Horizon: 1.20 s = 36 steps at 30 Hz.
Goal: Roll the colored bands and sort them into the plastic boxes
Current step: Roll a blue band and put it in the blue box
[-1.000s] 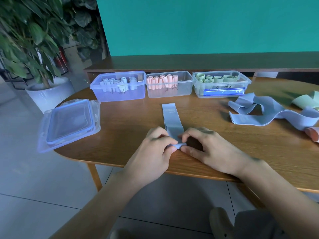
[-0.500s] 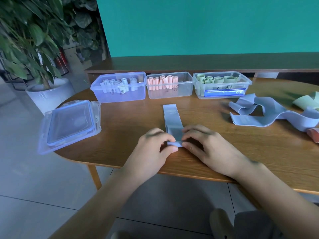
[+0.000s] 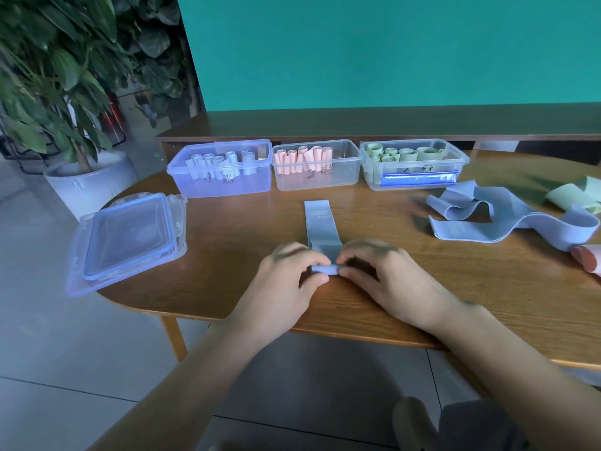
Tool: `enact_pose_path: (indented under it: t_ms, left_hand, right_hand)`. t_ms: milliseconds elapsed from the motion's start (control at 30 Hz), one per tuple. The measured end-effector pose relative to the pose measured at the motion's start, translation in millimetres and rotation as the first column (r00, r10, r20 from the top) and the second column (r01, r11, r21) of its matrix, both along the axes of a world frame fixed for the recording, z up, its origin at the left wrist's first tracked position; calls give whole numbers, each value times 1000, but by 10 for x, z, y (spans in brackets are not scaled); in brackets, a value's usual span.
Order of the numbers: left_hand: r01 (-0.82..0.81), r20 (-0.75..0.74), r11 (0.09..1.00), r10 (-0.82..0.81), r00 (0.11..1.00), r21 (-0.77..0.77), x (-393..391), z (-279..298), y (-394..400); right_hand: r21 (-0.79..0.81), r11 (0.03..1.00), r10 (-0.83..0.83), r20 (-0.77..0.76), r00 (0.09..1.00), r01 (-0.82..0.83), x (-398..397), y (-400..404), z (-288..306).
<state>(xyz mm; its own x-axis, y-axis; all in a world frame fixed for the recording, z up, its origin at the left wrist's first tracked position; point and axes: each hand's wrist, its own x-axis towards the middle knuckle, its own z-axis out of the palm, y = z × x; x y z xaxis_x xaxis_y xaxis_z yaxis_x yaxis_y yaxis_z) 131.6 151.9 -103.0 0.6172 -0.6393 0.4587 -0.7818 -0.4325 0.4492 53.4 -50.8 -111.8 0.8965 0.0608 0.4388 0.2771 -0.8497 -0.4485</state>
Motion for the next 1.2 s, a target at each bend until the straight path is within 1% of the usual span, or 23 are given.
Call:
enact_pose_path:
  t_ms: [167, 233, 433, 533, 667, 800, 933, 1033, 1200]
  left_hand:
    - [-27, 51, 999, 25, 998, 43, 88, -18, -59]
    - [-29, 54, 999, 27, 998, 38, 103, -18, -74]
    - [-49, 71, 998, 47, 996, 25, 126, -2, -104]
    - [-40, 46, 999, 40, 998, -8, 141, 13, -100]
    - [-36, 29, 999, 36, 999, 9, 177, 0, -109]
    - [-26, 42, 999, 25, 999, 26, 236, 2, -129]
    - [-36, 80, 999, 32, 996, 41, 287, -5, -148]
    - [-51, 112, 999, 49, 992, 18, 299, -1, -154]
    - [-53, 92, 998, 49, 995, 42, 341, -4, -165]
  right_hand:
    - [-47, 997, -62, 49, 997, 64, 2, 27, -14]
    - [-54, 997, -57, 68, 996, 61, -4, 33, -6]
    - [-52, 997, -60, 32, 998, 62, 41, -18, -7]
    - [-38, 998, -53, 34, 998, 54, 106, -48, -20]
    - [-26, 998, -53, 28, 998, 54, 148, -69, -17]
    - [-47, 998, -43, 77, 996, 46, 137, -51, -2]
    - [-82, 995, -52, 54, 997, 56, 189, -75, 22]
    - [-88, 994, -63, 55, 996, 68, 252, -98, 17]
    - [-82, 993, -78, 45, 996, 81, 316, -123, 5]
